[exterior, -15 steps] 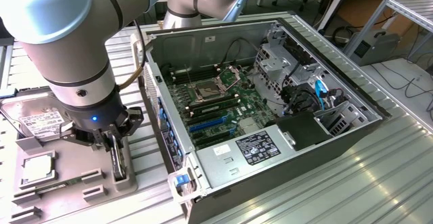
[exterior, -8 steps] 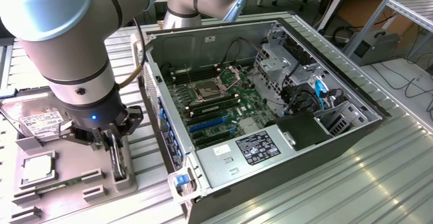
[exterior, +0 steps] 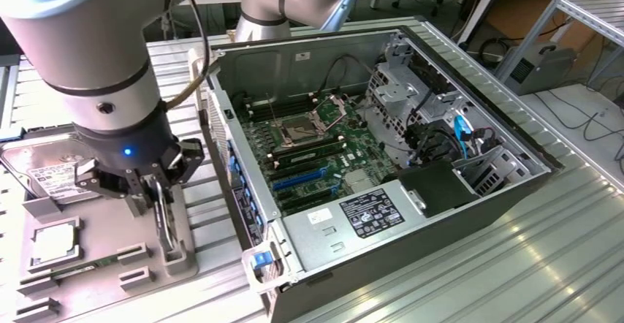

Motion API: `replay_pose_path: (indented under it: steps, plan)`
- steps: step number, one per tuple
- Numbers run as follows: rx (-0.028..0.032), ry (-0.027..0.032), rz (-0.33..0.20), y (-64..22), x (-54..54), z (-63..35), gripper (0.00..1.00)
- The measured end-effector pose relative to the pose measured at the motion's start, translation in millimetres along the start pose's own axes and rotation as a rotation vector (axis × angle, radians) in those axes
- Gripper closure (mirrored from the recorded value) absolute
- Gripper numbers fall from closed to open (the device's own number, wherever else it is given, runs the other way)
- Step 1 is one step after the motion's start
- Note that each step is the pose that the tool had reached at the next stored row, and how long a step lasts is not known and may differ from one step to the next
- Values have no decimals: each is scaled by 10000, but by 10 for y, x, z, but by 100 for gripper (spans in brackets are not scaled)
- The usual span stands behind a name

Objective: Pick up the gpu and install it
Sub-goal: 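Pick up the gpu and move the gpu toward the slot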

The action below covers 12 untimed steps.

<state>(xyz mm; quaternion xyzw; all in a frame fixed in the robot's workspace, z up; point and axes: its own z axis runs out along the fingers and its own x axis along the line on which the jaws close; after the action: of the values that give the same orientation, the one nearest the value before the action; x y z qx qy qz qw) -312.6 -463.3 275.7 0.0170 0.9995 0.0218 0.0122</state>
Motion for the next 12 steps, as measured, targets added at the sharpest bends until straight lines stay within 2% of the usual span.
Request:
replay_pose_path:
  steps: [5,8,12]
  plan:
    - [0,-1,0,12,-7,-277,73]
    - [3,0,-2,19,-11,-408,73]
    - [15,-1,-1,32,-16,-648,73]
